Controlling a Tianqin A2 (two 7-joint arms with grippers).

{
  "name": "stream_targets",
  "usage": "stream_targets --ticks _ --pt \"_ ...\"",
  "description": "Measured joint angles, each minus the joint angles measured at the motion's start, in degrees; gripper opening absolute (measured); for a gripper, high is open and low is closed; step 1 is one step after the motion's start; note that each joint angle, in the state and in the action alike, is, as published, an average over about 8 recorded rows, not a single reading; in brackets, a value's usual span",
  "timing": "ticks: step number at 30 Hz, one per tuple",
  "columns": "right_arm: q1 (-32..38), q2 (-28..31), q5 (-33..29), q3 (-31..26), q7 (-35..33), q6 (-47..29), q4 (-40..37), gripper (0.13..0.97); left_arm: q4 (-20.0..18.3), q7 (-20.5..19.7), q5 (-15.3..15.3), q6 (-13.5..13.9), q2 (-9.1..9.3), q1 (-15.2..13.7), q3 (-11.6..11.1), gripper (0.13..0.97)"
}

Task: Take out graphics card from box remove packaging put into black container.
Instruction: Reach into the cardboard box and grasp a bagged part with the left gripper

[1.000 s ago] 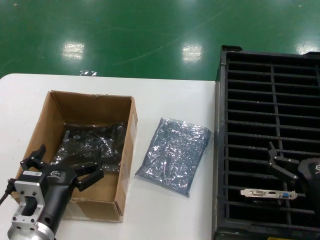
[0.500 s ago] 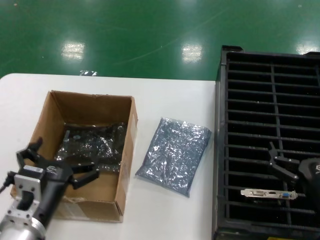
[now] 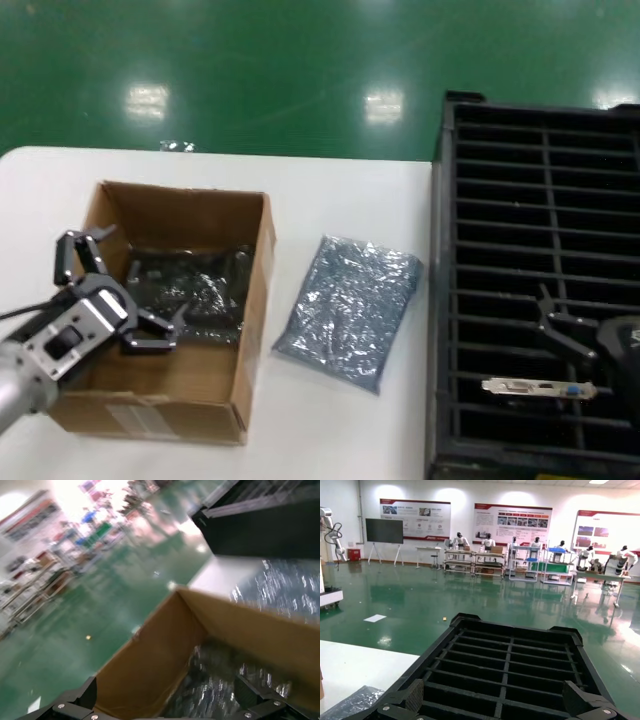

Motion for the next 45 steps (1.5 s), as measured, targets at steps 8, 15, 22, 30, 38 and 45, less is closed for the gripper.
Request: stream_targets --ticks 8,15,22,30,38,45 --pt "0.0 0.0 0.0 0.0 0.0 0.0 0.0 0.966 14.8 0.0 14.7 12.2 2.55 -13.8 7.3 0.966" --pt "0.0 0.0 0.0 0.0 0.0 0.0 0.0 0.966 30.2 9.9 23.1 20.9 9.74 -22.7 9.8 0.966" --pt "0.0 0.0 0.0 0.0 0.0 0.0 0.0 0.966 43.1 23.1 23.4 25.0 16.62 -27.2 7.7 0.966" --pt "0.0 0.0 0.0 0.0 0.0 0.0 0.0 0.966 54.2 41.1 19.7 24.4 23.45 -29.7 0.4 0.966" --pt "0.0 0.0 0.0 0.0 0.0 0.0 0.0 0.966 57.3 53.0 16.8 23.4 26.34 -30.1 -6.4 0.966" --pt "0.0 0.0 0.0 0.0 0.0 0.0 0.0 0.966 52.2 50.6 19.1 23.1 25.33 -28.1 -7.4 0.966"
